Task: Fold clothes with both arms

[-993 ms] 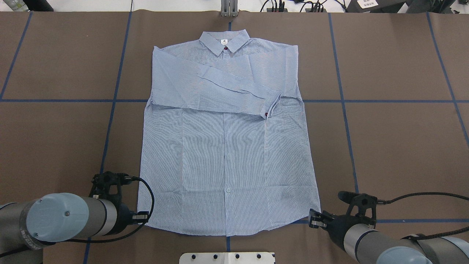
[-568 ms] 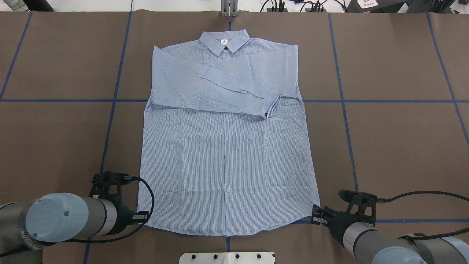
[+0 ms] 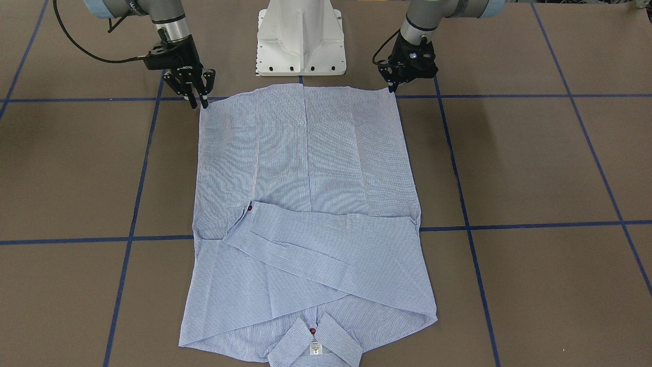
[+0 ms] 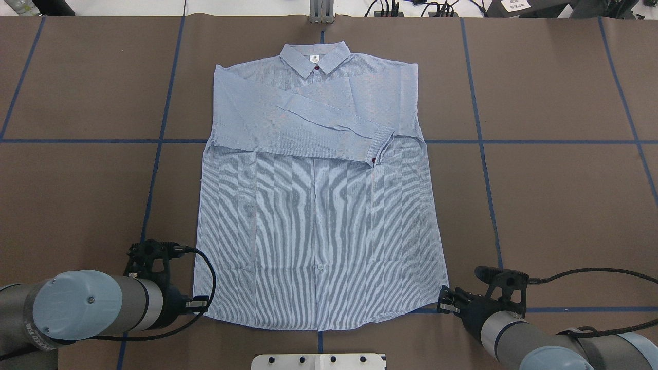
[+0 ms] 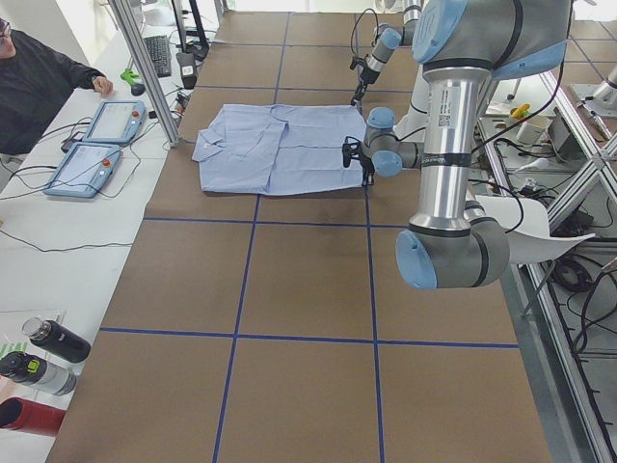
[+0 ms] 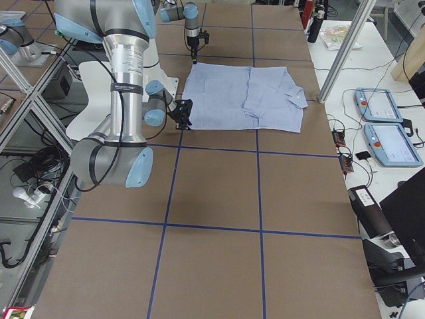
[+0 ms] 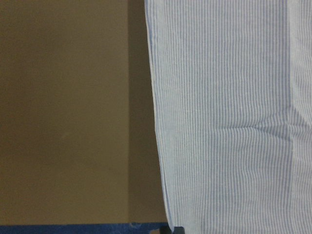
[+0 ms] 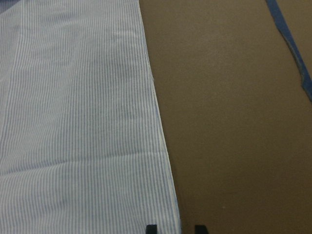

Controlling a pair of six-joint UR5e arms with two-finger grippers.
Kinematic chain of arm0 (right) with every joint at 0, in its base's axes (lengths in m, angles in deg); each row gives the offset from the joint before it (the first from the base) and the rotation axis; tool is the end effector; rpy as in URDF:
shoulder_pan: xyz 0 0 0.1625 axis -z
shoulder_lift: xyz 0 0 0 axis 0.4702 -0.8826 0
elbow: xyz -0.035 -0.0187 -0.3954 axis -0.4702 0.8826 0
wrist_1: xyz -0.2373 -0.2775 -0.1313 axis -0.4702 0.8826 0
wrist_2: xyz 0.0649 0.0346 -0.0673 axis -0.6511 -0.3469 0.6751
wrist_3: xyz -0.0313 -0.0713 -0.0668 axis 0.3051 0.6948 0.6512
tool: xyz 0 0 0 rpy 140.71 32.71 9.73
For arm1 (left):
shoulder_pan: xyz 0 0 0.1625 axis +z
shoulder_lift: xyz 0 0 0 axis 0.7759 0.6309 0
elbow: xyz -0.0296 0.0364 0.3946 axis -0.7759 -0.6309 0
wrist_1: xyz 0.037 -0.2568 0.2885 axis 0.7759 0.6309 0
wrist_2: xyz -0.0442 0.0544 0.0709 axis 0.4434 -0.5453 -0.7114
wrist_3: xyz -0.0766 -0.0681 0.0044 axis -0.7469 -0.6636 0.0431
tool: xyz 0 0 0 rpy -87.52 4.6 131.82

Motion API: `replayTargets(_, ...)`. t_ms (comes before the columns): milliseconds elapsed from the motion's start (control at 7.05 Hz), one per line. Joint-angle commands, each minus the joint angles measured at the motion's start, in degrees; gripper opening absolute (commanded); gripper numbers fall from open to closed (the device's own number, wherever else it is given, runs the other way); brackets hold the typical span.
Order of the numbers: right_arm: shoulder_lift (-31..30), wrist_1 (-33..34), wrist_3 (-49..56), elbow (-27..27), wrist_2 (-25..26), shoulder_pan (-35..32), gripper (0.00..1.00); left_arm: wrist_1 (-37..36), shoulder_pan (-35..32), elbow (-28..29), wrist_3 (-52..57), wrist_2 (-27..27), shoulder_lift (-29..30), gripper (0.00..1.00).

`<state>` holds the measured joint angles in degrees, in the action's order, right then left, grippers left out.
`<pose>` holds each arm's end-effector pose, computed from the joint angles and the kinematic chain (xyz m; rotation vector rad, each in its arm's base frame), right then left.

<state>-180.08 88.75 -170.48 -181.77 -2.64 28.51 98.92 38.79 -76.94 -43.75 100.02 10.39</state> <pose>-0.4320 -0.1739 0.3987 0.3505 -0.8966 0.3148 0.4296 -0.2165 0.3354 0.0391 0.9048 -0.0438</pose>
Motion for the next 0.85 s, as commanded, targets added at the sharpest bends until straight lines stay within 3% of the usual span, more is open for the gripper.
replayTargets(0,0.28,0.07,0.0,0.06,0.37,0.06,0.35,-2.7,0.05,-1.65,-0.01,0.09,0.08,0.0)
replayTargets(710,0.28,0.77,0.09,0.15,1.25,0.33,0.31,-4.83,0.05,-3.07,0.07,0.26,0.17,0.0)
